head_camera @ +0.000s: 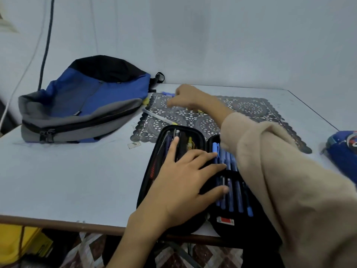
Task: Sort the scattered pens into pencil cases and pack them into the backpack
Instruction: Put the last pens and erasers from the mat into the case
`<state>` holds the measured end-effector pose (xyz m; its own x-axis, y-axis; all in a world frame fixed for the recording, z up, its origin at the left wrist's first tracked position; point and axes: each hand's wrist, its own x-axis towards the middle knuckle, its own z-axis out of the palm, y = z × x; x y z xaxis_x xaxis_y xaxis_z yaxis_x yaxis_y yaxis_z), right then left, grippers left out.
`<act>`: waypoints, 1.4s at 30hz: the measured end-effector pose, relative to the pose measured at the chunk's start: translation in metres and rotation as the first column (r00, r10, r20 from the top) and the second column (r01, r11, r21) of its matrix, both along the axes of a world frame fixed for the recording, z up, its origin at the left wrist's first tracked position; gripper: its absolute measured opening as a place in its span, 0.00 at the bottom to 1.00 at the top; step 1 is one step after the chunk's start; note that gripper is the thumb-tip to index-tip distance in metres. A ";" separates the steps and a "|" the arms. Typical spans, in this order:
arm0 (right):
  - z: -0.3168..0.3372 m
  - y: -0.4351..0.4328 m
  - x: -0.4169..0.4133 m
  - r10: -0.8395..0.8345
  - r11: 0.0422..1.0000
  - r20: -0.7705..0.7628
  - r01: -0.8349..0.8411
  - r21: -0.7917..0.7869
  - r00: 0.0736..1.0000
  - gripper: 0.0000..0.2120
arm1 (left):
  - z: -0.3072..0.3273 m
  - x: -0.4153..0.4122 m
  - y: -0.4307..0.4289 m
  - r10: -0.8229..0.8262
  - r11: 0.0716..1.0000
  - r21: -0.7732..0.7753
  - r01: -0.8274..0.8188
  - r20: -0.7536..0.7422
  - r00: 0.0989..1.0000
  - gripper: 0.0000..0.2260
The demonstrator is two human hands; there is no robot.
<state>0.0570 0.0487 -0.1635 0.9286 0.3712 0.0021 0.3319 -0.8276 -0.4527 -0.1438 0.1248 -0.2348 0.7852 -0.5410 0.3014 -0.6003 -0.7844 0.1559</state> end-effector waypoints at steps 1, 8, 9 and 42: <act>-0.005 0.013 0.000 0.035 0.998 0.016 -0.035 -0.049 0.999 0.12 | 0.000 0.000 0.000 -0.008 1.000 -0.004 0.008 0.004 1.000 0.25; -0.042 0.051 0.009 0.126 0.956 0.095 -0.095 -0.276 0.988 0.17 | -0.003 0.002 0.003 -0.023 0.999 -0.031 0.024 0.011 1.000 0.20; -0.040 0.048 0.010 0.125 0.951 0.082 -0.095 -0.296 0.989 0.19 | -0.003 0.002 0.002 -0.023 0.999 -0.040 0.023 0.011 1.000 0.21; -0.022 -0.168 -0.167 0.320 0.117 -0.670 0.673 0.730 0.670 0.20 | 0.016 -0.006 -0.048 -0.226 0.972 0.014 0.233 -0.184 0.957 0.20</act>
<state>-0.1103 -0.1195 -0.1853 0.8731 0.3385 -0.3510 -0.4759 0.4349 -0.7644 -0.1501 0.0766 -0.2185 0.6784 -0.7206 0.1436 -0.7291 -0.6360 0.2528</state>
